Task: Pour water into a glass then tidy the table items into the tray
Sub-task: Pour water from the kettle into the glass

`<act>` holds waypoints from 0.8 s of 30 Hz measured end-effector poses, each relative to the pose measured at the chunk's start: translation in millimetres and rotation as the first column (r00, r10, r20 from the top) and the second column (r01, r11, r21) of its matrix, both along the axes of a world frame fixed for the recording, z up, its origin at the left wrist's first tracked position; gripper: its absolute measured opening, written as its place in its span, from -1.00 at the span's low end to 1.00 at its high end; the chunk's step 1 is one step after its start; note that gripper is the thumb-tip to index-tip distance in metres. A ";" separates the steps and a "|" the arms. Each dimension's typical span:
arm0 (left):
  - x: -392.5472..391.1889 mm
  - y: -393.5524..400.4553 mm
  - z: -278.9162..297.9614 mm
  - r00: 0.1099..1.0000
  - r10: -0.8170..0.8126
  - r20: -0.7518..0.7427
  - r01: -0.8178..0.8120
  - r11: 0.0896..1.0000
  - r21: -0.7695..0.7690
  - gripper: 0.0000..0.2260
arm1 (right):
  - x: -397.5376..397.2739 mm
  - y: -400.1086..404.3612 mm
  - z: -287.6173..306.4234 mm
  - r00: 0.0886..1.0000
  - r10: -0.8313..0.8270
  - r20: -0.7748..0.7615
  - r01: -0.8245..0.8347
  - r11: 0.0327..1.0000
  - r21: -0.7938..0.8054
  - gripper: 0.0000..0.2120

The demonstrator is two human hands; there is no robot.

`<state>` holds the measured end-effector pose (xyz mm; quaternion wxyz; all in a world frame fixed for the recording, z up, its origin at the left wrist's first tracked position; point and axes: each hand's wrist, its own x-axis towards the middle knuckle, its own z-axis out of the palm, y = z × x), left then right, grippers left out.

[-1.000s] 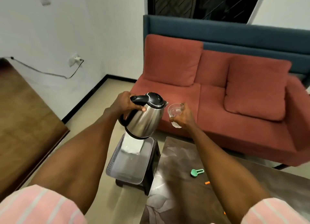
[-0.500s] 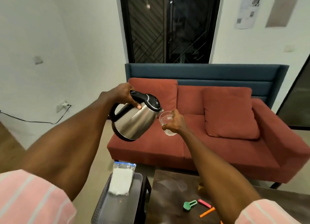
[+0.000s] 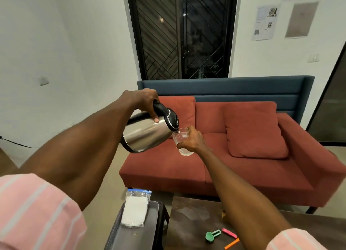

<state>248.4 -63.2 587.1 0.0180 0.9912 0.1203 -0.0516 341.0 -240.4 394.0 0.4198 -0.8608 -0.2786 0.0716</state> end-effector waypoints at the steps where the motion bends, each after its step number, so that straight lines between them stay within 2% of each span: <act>1: 0.5 -1.2 0.7 1.000 -0.005 -0.009 0.005 1.000 0.016 -0.46 | -1.7 0.8 -1.6 1.000 0.002 -0.005 -0.002 1.000 -0.001 -0.18; 6: 1.6 -5.5 3.4 0.998 0.019 -0.052 -0.015 0.997 0.072 -0.47 | -6.1 6.1 -7.8 0.999 0.021 -0.037 -0.021 1.000 0.003 -0.20; 15: -2.3 -3.5 1.5 0.991 0.073 -0.115 -0.059 0.992 0.114 -0.55 | -14.3 11.4 -10.6 0.999 0.007 -0.042 -0.008 1.000 -0.024 -0.09; 24: -8.9 -3.8 7.4 0.991 0.093 -0.100 -0.078 0.987 0.143 -0.55 | -22.7 14.7 -11.9 0.998 -0.007 -0.069 0.008 1.000 0.016 -0.07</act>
